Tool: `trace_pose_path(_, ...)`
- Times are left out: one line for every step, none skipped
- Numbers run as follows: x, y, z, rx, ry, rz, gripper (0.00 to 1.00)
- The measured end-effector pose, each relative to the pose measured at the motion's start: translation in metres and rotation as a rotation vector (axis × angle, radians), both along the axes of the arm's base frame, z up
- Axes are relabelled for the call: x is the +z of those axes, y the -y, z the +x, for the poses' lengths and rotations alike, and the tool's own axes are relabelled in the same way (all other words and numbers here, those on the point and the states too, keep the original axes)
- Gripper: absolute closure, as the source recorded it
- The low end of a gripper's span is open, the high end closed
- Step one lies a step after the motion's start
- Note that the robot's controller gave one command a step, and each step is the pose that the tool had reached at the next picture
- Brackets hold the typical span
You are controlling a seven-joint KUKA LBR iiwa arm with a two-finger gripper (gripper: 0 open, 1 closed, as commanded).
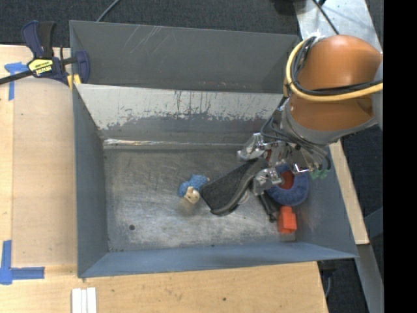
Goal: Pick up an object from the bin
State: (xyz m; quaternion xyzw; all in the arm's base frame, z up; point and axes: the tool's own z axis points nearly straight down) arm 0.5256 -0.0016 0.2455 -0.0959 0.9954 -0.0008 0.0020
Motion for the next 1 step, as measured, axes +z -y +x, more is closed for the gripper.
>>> trace_pose_path(-0.0211,0.0118,0.0197,0.248,-0.004,0.000,1.00)
